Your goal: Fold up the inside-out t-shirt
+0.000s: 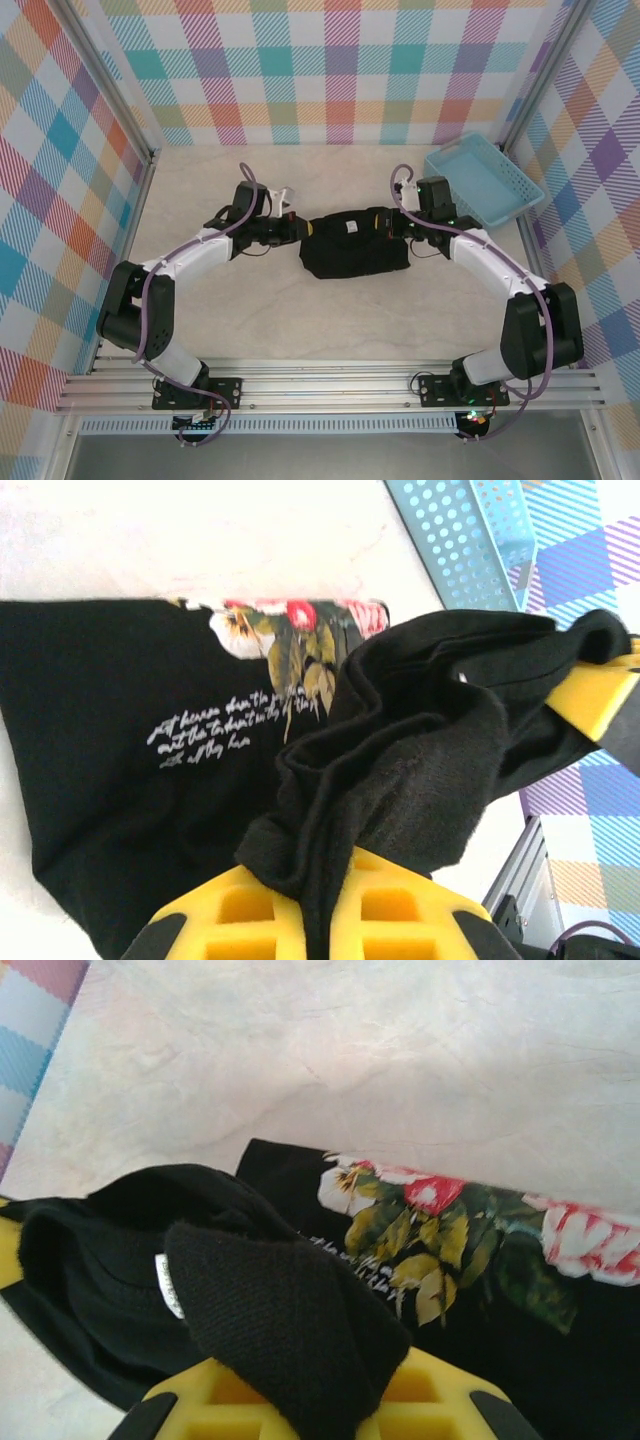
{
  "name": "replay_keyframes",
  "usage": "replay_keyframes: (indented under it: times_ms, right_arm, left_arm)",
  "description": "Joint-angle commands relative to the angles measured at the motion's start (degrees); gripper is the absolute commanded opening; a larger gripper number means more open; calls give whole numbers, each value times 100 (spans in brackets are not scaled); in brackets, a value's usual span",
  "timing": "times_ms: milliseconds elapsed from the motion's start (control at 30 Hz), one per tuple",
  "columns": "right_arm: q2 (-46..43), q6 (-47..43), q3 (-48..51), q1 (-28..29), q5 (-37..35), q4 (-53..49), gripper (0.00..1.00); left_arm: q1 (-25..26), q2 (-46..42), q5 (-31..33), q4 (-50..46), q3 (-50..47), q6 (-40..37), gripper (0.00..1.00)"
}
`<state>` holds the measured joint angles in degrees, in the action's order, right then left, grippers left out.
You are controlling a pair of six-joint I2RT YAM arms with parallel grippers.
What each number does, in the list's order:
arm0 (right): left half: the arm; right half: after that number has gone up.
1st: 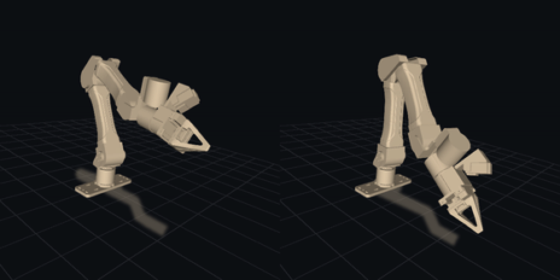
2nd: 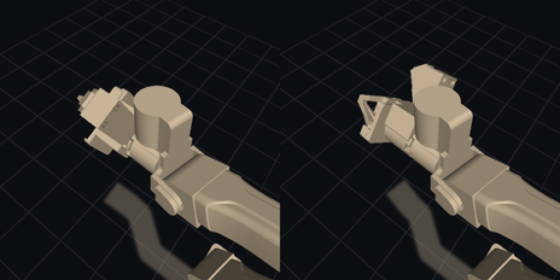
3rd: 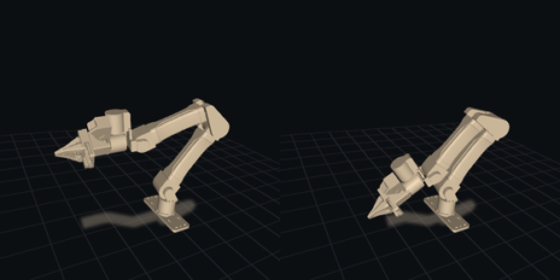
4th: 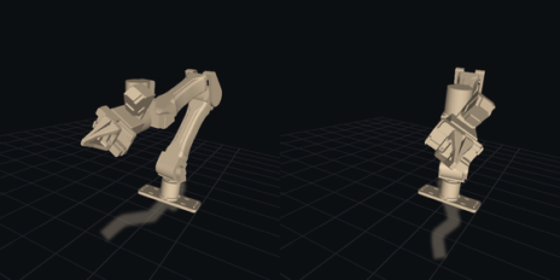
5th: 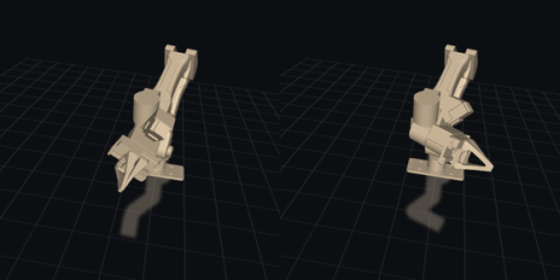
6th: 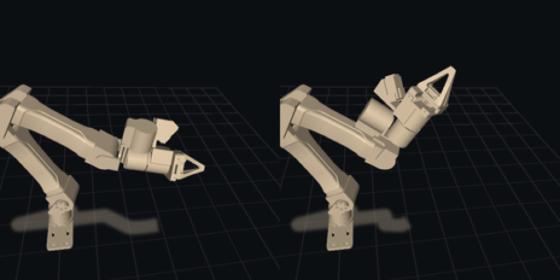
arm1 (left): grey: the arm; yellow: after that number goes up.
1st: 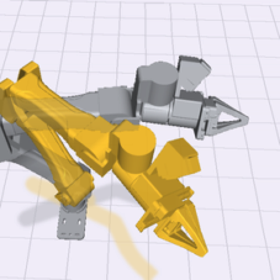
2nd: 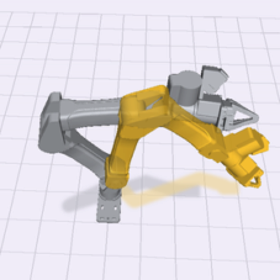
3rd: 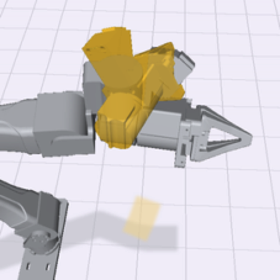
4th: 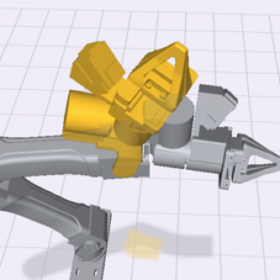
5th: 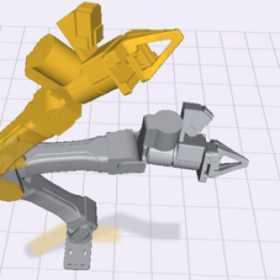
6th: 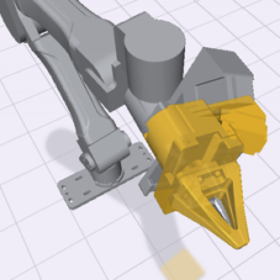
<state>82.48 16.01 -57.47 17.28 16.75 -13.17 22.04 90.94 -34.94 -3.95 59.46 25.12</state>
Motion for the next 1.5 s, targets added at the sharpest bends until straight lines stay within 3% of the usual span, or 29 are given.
replay_keyframes:
  times_ms: [0, 200, 567, 700, 900, 1200, 1300, 1467]
  right_arm:
    - [384, 0, -438, -23, -583, -130, 4]
    - [1317, -329, -1257, -40, -972, -806, 3]
    - [1262, -544, -1238, -128, -2100, -1946, 4]
    - [1739, -574, -1550, -138, -2120, -1907, 4]
    - [2338, -633, -1950, -142, -2161, -1851, 4]
    - [2811, -702, -2041, -243, -2146, -1708, 10]
    - [3179, -722, -2389, -285, -2091, -1877, 16]
    - [3016, -745, -2559, -294, -2069, -1971, 39]
  left_arm:
    - [-50, 229, 247, 106, 441, 28, 0]
    - [-27, 903, 216, -85, 801, 196, 0]
    - [256, 1254, 284, -880, 1193, 212, 2]
    - [197, 1820, 767, -1057, 1587, 220, 2]
    - [107, 2630, 863, -1443, 2230, 218, 2]
    - [-66, 2769, 1225, -1476, 2137, 127, 3]
    - [-91, 2882, 1246, -1535, 2203, 55, 11]
    - [-95, 2692, 1537, -1610, 2158, -108, 36]
